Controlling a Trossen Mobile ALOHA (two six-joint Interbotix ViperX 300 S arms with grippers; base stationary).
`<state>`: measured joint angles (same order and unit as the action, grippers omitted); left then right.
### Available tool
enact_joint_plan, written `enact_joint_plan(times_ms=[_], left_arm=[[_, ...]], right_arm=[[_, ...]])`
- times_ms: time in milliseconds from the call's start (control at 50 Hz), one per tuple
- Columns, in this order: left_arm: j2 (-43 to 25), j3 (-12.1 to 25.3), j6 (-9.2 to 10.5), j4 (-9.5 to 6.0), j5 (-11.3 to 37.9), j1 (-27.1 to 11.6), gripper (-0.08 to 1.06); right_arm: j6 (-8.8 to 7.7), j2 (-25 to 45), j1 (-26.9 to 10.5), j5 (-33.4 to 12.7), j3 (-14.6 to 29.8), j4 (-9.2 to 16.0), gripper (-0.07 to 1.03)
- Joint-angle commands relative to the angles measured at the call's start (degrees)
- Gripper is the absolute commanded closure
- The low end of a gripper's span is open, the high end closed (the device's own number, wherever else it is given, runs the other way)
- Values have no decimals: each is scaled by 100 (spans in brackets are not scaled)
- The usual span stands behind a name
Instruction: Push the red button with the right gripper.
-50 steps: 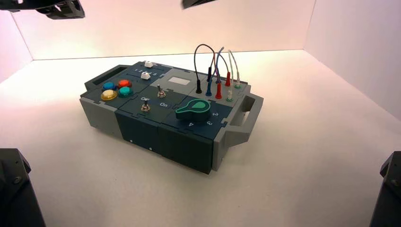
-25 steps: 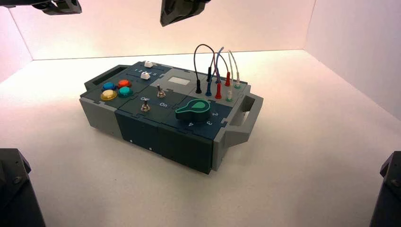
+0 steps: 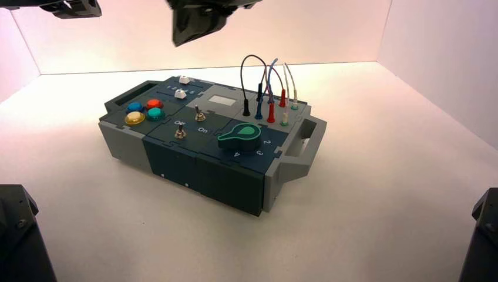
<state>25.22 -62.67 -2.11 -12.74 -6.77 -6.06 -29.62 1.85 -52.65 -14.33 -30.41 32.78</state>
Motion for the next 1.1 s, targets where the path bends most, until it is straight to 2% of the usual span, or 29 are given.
enact_joint_plan(times_ms=[20, 760, 1100], left_arm=[[26, 114, -18, 0, -44, 35, 101], [79, 70, -9, 0, -35, 176, 101], [79, 70, -9, -9, -35, 185, 101]], right_arm=[[-26, 53, -44, 26, 290, 0, 98], [-44, 1169, -176, -378, 1327, 0, 98], [-53, 1389, -176, -431, 1441, 0, 98]])
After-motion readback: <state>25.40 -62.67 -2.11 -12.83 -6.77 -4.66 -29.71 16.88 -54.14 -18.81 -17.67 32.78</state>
